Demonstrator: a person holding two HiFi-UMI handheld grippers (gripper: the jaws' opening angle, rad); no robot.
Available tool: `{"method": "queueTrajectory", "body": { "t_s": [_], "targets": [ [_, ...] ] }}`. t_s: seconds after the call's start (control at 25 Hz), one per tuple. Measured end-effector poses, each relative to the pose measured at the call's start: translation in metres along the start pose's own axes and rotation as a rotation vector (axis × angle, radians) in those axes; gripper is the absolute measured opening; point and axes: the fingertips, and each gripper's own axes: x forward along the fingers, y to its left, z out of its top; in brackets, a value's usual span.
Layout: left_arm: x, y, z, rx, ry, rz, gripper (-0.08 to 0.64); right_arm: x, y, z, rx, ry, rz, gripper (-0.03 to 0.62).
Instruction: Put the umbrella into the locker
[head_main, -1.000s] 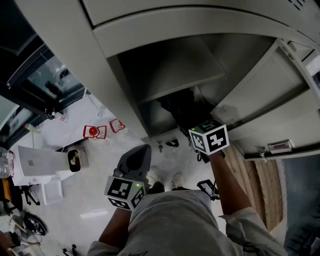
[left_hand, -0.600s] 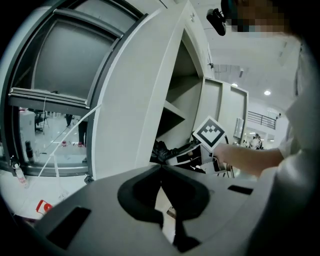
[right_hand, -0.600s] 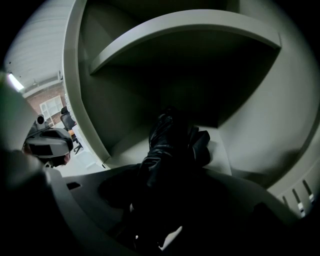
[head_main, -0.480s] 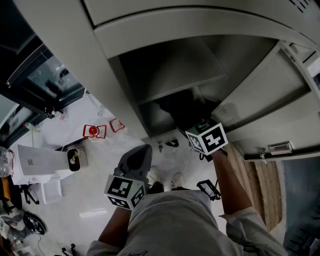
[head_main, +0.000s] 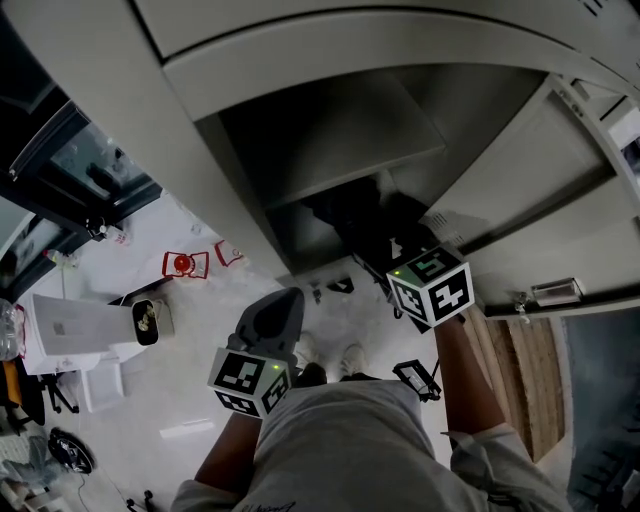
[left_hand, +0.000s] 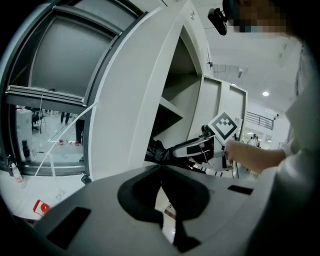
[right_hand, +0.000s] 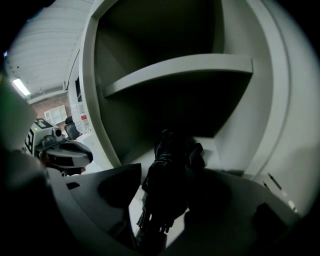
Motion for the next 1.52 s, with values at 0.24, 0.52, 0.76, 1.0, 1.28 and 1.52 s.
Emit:
{"method": "queueTrajectory", "body": {
  "t_s": [0.24, 0.52, 0.76, 1.0, 1.28, 1.52],
  "targets": [
    [0.007, -0.011, 0.001, 0.022, 0.003, -0.022, 0.017, -0.025, 0.006, -0.003, 0.03, -0.07, -0.021, 0.253],
    [0.012, -0.025, 0.003, 0.041, 0.006, -0.045, 0.017, -0.053, 0.01, -0.014, 0.021, -0.126, -0.095, 0.202],
    [0.014, -0.036, 0.002, 0.052, 0.012, -0.063, 0.017, -0.07, 0.013, -0.043, 0.06, -0.109, -0.119, 0.102],
    [0.016, -0.047, -0.002, 0.058, 0.017, -0.075, 0.017, -0.071, 0.017, -0.076, 0.103, -0.057, -0.095, 0.193],
    [0.013, -0.054, -0.006, 0.057, 0.021, -0.072, 0.017, -0.065, 0.016, -0.098, 0.117, -0.002, -0.089, 0.218],
    [0.009, -0.056, -0.01, 0.055, 0.025, -0.059, 0.017, -0.054, 0.017, -0.107, 0.128, 0.02, -0.072, 0.219]
  ]
}}
